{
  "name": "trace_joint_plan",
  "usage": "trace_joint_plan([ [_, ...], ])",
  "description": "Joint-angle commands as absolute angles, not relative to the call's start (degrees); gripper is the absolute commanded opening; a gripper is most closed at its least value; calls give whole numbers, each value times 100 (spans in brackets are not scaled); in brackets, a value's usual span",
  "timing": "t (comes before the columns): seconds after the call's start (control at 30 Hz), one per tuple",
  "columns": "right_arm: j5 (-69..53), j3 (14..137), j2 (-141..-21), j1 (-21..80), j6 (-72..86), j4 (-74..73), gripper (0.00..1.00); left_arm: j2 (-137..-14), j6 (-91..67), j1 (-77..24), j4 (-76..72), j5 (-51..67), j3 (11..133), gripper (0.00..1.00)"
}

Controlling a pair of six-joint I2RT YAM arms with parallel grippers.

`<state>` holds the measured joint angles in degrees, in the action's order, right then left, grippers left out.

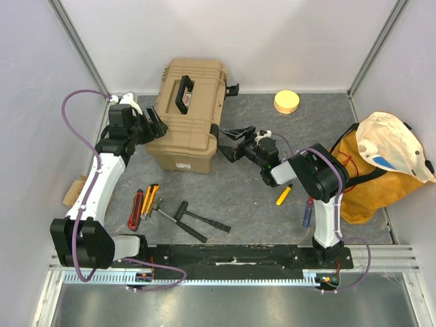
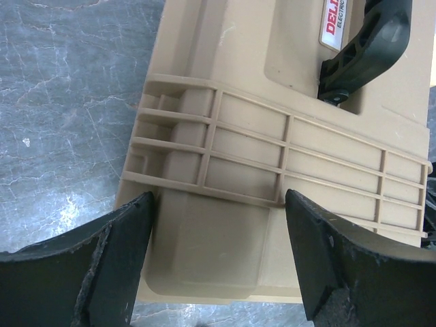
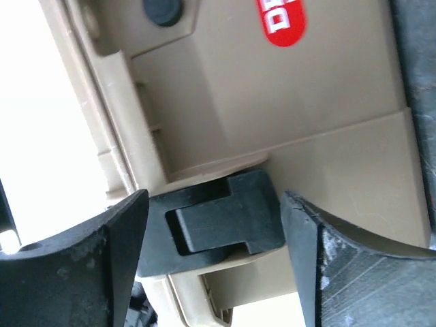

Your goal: Pack the tool kit

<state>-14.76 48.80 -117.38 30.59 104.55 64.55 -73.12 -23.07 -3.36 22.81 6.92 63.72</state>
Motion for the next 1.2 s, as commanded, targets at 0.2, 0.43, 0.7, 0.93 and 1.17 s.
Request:
trace_joint_plan([
  [0.2, -1767, 4975, -11557, 3296, 11065, 9675, 98, -7699, -2276, -448, 3173, 835, 6029, 84],
  [0.43, -2030, 5062, -11733, 3533, 11092, 9949, 98, -7761, -2320, -483, 3173, 905, 6038, 84],
  [0.7, -2320, 5361, -11523, 3560, 10609, 10072, 87, -7787, -2329, -536, 3155, 905, 6012, 84],
  [0.93, -2189, 5458, -11496, 3551, 10617, 10055, 63, -7840, -2250, -685, 3155, 853, 5985, 84],
  [1.17, -2074, 5291, -11435, 3516, 10617, 9958, 47, -7971, -2162, -1028, 3225, 432, 5933, 83],
])
